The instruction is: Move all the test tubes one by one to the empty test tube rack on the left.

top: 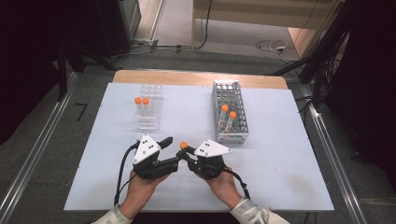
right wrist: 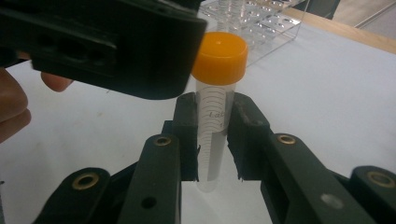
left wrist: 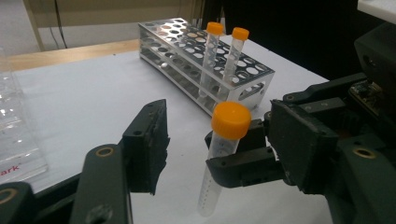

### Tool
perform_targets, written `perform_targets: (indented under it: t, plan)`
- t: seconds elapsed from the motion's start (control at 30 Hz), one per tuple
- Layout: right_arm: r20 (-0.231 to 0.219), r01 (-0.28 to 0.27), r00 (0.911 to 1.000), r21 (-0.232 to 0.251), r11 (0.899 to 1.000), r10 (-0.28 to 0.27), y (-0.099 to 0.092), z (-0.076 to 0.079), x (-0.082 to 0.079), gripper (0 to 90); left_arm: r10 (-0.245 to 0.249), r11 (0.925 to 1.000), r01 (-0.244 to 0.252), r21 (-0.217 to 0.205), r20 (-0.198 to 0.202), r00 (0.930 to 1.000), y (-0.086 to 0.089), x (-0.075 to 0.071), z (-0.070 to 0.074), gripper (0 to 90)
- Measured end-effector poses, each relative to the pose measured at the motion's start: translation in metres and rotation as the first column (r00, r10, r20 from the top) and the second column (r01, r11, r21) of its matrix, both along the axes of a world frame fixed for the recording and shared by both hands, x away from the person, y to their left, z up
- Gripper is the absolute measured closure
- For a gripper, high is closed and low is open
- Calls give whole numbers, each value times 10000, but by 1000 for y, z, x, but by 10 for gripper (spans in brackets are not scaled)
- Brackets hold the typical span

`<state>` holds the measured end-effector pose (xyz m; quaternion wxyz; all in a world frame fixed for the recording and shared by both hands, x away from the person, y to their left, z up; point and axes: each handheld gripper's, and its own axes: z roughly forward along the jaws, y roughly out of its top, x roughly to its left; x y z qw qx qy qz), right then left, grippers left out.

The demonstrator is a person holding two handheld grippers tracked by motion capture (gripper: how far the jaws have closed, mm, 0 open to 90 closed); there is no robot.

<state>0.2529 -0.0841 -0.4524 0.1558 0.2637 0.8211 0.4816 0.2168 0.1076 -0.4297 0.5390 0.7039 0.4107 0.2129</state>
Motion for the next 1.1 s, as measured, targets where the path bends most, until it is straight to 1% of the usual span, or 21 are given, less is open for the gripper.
perform_targets:
  t: [0.17, 0.33, 0.5, 0.67, 0.83, 1.03, 1.07, 1.1]
  plan:
    - [2, -65, 10000, 89, 9999, 65, 1, 1, -2, 719, 11, 10000, -12, 91, 46, 10000, -3, 1, -2, 468]
    - [-10, -137, 9999, 99, 9999, 137, 3, 2, -3, 720, -14, 9994, 9, 339, 146, 9999, -8, 0, -3, 520]
    - [-9, -158, 9999, 111, 9998, 158, 3, 2, -4, 720, 20, 9993, -27, 371, 179, 9998, -8, 0, -4, 604]
    - [-12, -166, 9999, 86, 9998, 166, 3, 2, -4, 719, 17, 9992, -24, 409, 162, 9999, -9, 1, -5, 622]
    - [13, -172, 9999, 62, 9998, 172, 3, 2, -3, 719, -27, 9990, 19, 441, 184, 9998, -10, 0, -6, 680]
    - [-2, -174, 9998, 53, 9998, 174, 3, 1, -3, 716, -13, 9989, 2, 479, 224, 9997, -10, -1, -6, 694]
    - [-16, -173, 9998, 56, 9998, 173, 3, 2, -3, 709, -31, 9989, 21, 467, 218, 9998, -10, -1, -6, 695]
    - [-51, -177, 9998, 94, 9998, 177, 3, 2, -3, 658, -41, 9990, 31, 452, 227, 9997, -10, -1, -6, 696]
